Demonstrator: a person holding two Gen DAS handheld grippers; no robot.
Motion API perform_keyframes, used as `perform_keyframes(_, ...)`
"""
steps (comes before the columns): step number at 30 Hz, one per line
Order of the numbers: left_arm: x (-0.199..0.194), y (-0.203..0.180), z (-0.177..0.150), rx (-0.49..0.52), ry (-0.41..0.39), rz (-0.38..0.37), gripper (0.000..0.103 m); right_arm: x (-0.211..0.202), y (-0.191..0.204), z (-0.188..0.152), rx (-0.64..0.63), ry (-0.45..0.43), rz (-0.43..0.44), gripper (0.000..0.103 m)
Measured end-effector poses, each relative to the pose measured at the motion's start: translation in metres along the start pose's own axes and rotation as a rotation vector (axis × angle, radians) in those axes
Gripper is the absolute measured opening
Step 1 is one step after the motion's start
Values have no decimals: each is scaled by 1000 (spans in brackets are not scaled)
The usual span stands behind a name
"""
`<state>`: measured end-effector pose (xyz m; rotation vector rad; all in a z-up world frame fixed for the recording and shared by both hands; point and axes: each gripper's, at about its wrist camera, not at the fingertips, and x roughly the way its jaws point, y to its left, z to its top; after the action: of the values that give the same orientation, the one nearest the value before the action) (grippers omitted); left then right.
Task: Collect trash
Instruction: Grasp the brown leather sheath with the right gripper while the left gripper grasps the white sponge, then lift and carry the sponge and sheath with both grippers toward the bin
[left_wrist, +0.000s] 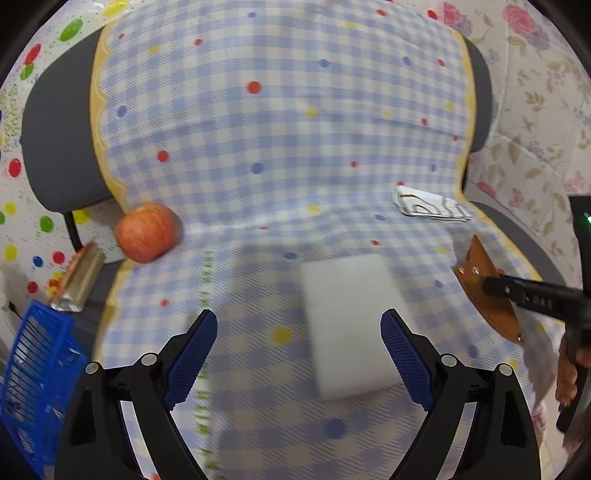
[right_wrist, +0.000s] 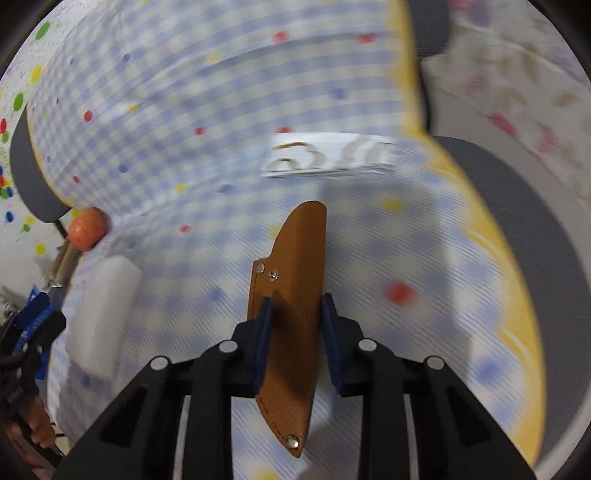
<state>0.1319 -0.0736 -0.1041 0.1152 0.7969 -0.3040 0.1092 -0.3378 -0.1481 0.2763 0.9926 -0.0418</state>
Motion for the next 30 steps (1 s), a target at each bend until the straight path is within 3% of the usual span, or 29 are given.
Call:
perform_keyframes(3, 0, -16, -5, 17, 9, -22, 90, -11, 3, -14, -18, -33, -51, 26)
perform_keyframes(9, 17, -47, -7, 62, 53, 29, 90, -20, 16, -33, -48, -78, -95, 26)
perform_keyframes(13, 33, -41, -3, 17, 85, 78, 90, -24, 18, -38, -35, -81, -84, 26)
perform_keyframes(16, 36, -25, -1, -51, 85, 7, 84, -31, 18, -45, -38, -83, -79, 26)
perform_keyframes(17, 35, -21, -1, -63, 90, -32, 64, -34, 20, -48, -40, -84, -79, 26)
perform_keyframes(19, 30, -19, -3, -76, 92, -70, 64, -39, 21, -53, -39, -90, -70, 23)
perform_keyframes(26, -25, -35, -27, -1, 22, -97, 64, -64, 27, -66, -54, -130, -59, 16)
perform_keyframes(30, -49, -44, -39, 21, -8, -103, 64, -72, 20, -71, 4, -152, 18, 15)
